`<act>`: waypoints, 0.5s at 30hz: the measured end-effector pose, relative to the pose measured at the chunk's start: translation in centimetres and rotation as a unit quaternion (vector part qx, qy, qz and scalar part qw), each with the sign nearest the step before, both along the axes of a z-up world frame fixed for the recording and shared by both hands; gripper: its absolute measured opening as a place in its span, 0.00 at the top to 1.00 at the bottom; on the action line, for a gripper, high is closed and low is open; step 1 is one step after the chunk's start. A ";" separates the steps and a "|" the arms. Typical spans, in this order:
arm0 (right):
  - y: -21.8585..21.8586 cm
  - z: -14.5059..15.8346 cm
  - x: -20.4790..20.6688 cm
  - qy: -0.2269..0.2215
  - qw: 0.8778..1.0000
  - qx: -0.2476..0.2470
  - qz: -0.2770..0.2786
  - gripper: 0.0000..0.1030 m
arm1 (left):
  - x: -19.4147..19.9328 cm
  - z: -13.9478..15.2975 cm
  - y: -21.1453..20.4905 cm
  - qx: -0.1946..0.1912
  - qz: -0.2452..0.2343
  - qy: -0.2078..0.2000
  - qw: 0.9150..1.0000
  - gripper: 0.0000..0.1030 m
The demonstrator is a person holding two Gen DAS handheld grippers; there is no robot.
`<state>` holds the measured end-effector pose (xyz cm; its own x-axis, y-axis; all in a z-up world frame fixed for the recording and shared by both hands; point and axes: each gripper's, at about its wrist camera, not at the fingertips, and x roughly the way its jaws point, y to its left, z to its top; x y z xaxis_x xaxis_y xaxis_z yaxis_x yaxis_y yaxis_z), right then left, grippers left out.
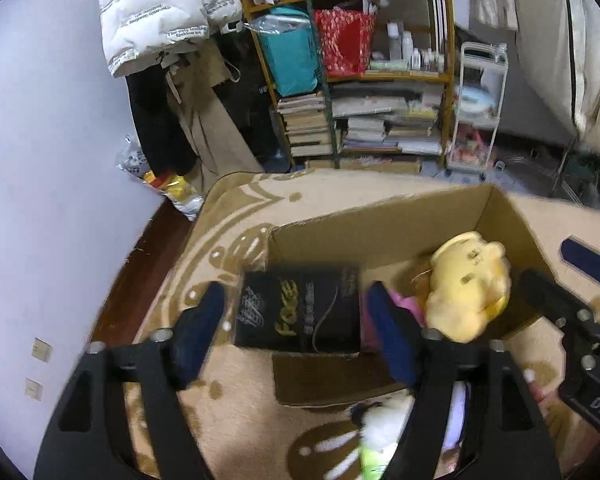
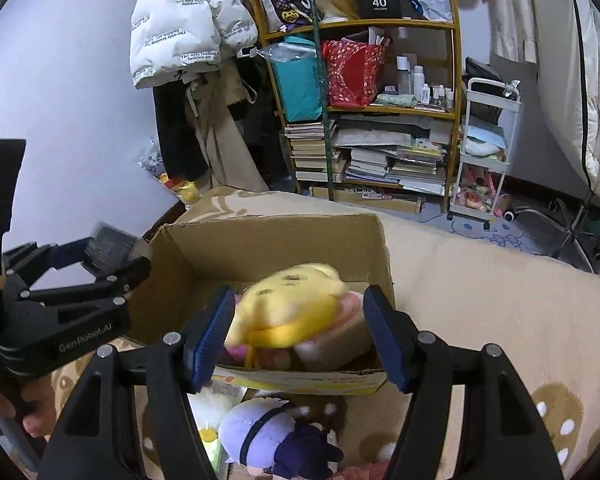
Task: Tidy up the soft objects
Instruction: 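Open both grippers to drop the dog and tissue pack into the box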
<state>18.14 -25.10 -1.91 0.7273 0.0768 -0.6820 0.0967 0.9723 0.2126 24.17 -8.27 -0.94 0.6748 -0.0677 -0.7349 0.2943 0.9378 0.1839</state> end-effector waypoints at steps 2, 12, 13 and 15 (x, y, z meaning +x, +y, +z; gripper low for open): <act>-0.3 0.1 0.0 0.007 1.000 0.006 0.002 0.32 | -1.0 0.9 0.6 -0.024 0.010 -0.034 0.999 0.01; -0.6 1.1 -1.7 -0.002 1.000 -0.006 0.011 0.11 | -2.1 1.6 1.4 0.008 0.015 -0.043 0.999 0.00; -0.5 1.2 -1.8 -0.002 1.000 -0.009 0.012 0.08 | -2.4 1.7 1.4 0.011 0.014 -0.042 0.999 0.00; -0.3 1.5 -2.4 -0.005 1.000 -0.012 0.014 0.04 | -3.1 1.7 1.7 0.018 0.012 -0.038 0.999 0.00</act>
